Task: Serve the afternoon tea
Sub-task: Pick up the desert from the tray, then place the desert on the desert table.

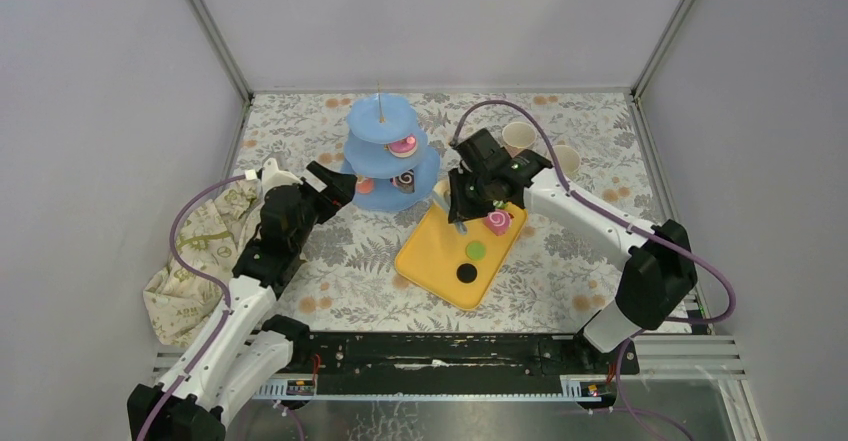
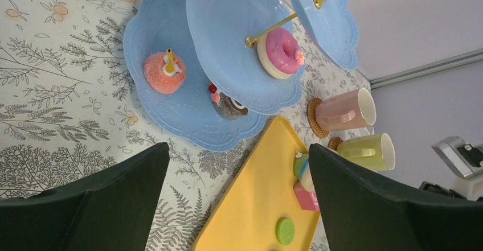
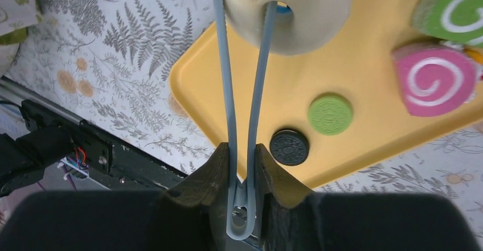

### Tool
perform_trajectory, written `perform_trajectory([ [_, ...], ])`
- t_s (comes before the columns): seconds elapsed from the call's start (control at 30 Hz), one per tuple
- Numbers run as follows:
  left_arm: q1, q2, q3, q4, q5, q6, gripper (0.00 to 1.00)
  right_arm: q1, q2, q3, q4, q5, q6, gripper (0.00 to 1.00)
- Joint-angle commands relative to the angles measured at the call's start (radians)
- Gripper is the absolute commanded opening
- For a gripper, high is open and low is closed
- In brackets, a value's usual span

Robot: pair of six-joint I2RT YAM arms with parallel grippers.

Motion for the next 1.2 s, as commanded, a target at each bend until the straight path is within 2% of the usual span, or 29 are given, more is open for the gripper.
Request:
perform_trajectory([
  [0.0,-0.007,-0.011,0.018,0.031,-0.006,0.009,1.00,0.070,-0.048,0.028,0.048,0.032,0.043,0.00],
  [0.57,-0.007,-0.015,0.032,0.003,-0.018,0.018,1.00,0.310,0.075,0.233,0.050,0.102,0.072,0.00],
  [1.17,-0.007,-0.066,0.040,-0.054,-0.086,0.006,1.00,0.391,0.245,0.444,0.006,0.128,0.057,0.00],
])
